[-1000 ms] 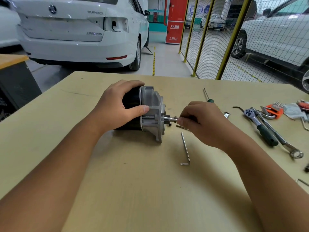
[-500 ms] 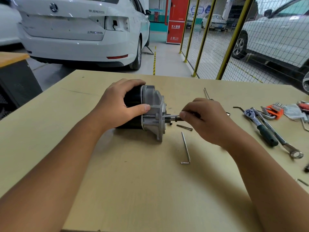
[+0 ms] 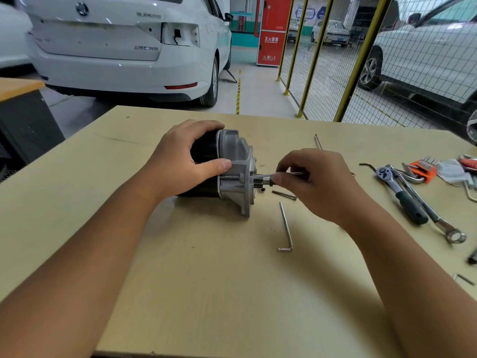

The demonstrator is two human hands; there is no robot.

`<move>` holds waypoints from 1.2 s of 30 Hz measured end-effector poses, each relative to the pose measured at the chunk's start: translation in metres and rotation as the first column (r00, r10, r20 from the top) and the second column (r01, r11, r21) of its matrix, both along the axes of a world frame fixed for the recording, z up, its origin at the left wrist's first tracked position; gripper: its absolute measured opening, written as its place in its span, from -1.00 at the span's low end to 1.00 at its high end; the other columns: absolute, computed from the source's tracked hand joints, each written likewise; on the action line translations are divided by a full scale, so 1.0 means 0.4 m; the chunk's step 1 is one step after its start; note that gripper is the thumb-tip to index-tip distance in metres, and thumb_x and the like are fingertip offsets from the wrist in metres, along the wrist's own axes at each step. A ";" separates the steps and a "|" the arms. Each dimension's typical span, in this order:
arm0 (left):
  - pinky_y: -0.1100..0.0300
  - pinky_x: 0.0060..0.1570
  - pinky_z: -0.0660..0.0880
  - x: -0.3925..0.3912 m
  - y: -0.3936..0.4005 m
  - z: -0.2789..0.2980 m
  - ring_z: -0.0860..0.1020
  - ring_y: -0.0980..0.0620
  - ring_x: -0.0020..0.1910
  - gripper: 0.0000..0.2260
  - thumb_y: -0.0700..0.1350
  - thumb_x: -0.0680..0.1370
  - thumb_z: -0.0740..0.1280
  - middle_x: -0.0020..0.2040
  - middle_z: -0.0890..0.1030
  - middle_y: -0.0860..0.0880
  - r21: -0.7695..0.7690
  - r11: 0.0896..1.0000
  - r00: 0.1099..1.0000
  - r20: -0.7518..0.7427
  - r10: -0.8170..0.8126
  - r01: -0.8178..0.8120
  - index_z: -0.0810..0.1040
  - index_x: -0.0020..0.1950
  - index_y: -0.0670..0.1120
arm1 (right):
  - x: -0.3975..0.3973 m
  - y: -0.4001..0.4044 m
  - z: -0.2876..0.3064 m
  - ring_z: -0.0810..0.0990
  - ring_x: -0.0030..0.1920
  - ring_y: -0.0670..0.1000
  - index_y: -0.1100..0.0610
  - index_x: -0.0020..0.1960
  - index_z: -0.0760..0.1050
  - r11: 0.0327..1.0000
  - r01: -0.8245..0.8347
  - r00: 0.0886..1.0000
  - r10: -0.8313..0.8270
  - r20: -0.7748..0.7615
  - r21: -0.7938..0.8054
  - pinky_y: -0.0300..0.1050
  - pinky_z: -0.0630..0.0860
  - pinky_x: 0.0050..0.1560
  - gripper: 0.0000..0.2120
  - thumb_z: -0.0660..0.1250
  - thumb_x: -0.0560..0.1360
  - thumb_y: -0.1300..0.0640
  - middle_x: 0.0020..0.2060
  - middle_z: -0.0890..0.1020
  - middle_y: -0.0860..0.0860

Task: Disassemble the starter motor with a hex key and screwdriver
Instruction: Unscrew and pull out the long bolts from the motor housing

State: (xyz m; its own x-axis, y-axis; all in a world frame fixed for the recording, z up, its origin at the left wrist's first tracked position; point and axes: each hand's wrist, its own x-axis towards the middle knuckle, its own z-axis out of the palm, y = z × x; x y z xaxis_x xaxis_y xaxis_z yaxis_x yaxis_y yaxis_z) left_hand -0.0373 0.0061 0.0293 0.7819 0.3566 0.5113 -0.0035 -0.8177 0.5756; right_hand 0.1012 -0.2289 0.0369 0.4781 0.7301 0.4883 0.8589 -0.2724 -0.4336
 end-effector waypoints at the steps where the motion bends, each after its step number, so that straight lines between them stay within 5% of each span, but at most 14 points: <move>1: -0.11 0.35 0.46 0.000 0.000 -0.001 0.52 0.00 0.29 -0.38 0.19 0.39 0.50 0.28 0.57 0.09 -0.001 1.000 1.000 0.000 -0.001 0.001 0.54 0.43 0.08 | 0.002 0.001 -0.002 0.49 -0.25 -0.22 0.09 -0.08 0.68 1.000 0.006 1.000 -0.006 0.000 -0.017 -0.45 0.29 -0.26 -0.91 0.46 0.53 0.07 -0.29 0.55 -0.10; 7: -0.12 0.35 0.47 0.001 0.000 0.000 0.52 -0.01 0.29 -0.38 0.18 0.39 0.50 0.27 0.57 0.09 -0.004 1.000 1.000 0.000 -0.002 0.002 0.54 0.43 0.08 | 0.002 0.003 0.001 0.50 -0.16 -0.18 0.09 -0.09 0.70 0.999 0.024 0.999 -0.023 0.029 -0.045 -0.43 0.31 -0.18 -0.90 0.45 0.54 0.08 -0.20 0.56 -0.06; 12: -0.11 0.35 0.46 0.000 -0.001 0.001 0.52 -0.01 0.29 -0.38 0.18 0.39 0.49 0.28 0.57 0.08 -0.005 1.000 1.000 0.000 -0.003 0.003 0.54 0.43 0.07 | -0.002 -0.001 0.005 0.49 -0.05 0.03 -0.03 -0.14 0.64 0.997 0.049 0.992 -0.042 0.117 -0.062 0.00 0.42 -0.04 -0.90 0.56 0.41 0.05 -0.18 0.54 -0.23; 16: -0.10 0.37 0.45 0.001 -0.002 0.002 0.51 0.01 0.29 -0.38 0.18 0.39 0.49 0.28 0.57 0.09 0.001 1.000 1.000 0.001 0.000 0.000 0.54 0.43 0.07 | 0.000 -0.001 -0.003 0.54 -0.21 -0.17 0.02 -0.14 0.61 1.000 -0.007 1.000 0.007 -0.004 0.008 -0.42 0.37 -0.24 -0.88 0.55 0.44 0.10 -0.29 0.59 -0.19; 22: -0.10 0.36 0.45 0.001 0.000 0.000 0.52 0.00 0.30 -0.38 0.18 0.39 0.50 0.28 0.58 0.09 -0.001 1.000 1.000 -0.001 -0.003 0.003 0.54 0.43 0.07 | 0.004 0.004 -0.011 0.52 -0.25 -0.15 0.10 -0.12 0.66 0.995 -0.032 0.999 0.030 -0.025 -0.099 -0.37 0.28 -0.29 -0.80 0.38 0.57 0.00 -0.34 0.56 -0.11; 26: -0.10 0.35 0.46 0.001 0.000 -0.001 0.52 0.00 0.29 -0.39 0.18 0.39 0.50 0.28 0.58 0.08 0.005 1.000 1.000 -0.002 -0.002 0.002 0.54 0.43 0.07 | 0.003 0.003 -0.009 0.52 -0.18 -0.20 0.09 -0.12 0.68 0.998 -0.024 1.000 0.025 0.007 -0.065 -0.44 0.29 -0.21 -0.88 0.45 0.53 0.06 -0.25 0.55 -0.11; 30: -0.04 0.37 0.45 0.001 0.000 -0.001 0.52 0.02 0.29 -0.38 0.17 0.38 0.50 0.27 0.58 0.09 -0.004 1.000 1.000 0.008 -0.001 0.001 0.55 0.42 0.07 | -0.001 0.003 -0.007 0.54 -0.03 0.04 -0.02 -0.16 0.69 0.999 0.028 0.997 -0.027 0.069 -0.014 -0.07 0.45 -0.05 -0.92 0.58 0.41 0.07 -0.10 0.58 -0.11; 36: -0.06 0.36 0.46 0.001 -0.001 -0.001 0.52 0.01 0.29 -0.38 0.17 0.38 0.51 0.28 0.58 0.08 -0.005 1.000 1.000 0.005 0.001 -0.001 0.55 0.43 0.07 | 0.004 0.001 -0.014 0.52 -0.28 -0.17 -0.01 -0.16 0.67 1.000 0.010 1.000 -0.010 -0.021 -0.023 -0.37 0.32 -0.30 -0.90 0.55 0.43 -0.01 -0.33 0.59 -0.14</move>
State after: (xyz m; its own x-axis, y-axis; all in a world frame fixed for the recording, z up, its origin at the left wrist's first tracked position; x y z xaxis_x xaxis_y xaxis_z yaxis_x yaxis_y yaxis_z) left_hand -0.0367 0.0058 0.0290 0.7792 0.3598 0.5133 -0.0055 -0.8149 0.5796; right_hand 0.1030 -0.2284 0.0315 0.4953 0.7360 0.4616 0.8470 -0.2910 -0.4448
